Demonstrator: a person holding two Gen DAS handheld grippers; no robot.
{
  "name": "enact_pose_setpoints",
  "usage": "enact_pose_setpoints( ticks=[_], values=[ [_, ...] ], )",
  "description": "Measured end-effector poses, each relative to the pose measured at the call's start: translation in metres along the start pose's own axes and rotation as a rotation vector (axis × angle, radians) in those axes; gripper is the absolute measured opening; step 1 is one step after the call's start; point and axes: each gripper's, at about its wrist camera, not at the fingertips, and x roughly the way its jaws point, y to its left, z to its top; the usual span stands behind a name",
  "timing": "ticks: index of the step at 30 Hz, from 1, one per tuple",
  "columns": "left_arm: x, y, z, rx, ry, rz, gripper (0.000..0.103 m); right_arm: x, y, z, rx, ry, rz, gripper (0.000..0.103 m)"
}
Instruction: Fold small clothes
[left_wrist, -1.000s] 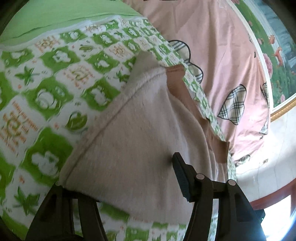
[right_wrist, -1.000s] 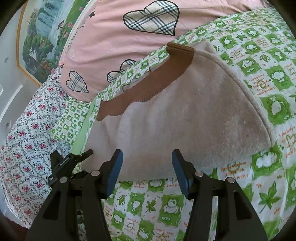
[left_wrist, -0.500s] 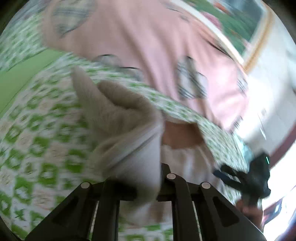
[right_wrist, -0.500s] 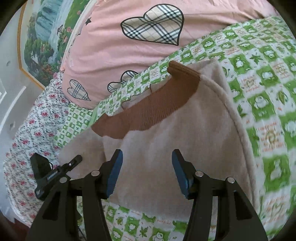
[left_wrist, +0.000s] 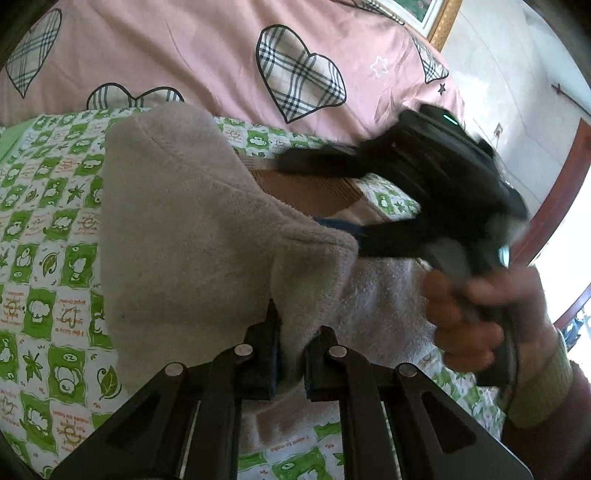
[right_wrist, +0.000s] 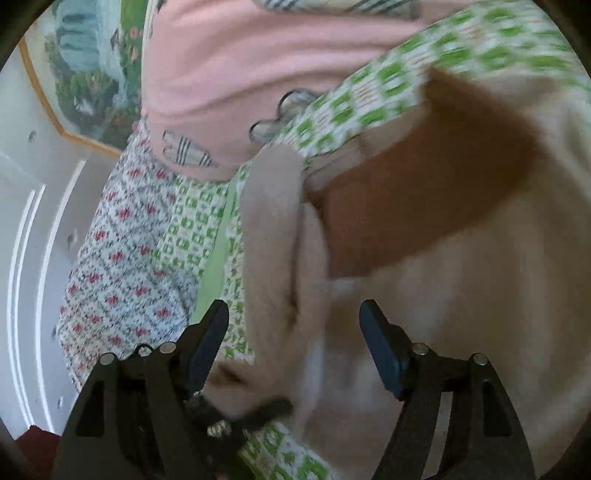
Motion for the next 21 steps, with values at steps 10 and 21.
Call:
enact_pose_setpoints(
  ticks=[10, 21],
  values=[
    [-0.014, -0.015, 0.008, 0.042, -0.01, -0.036, 0.008, 0.033, 0.05, 0.019, -0.176, 0.021, -0.061, 0.019],
    [0.045, -0.101, 0.013, 0.123, 0.086, -0.233, 0.008, -0.094, 0.005, 0.008, -0.194, -0.147, -0.369, 0.018]
  ],
)
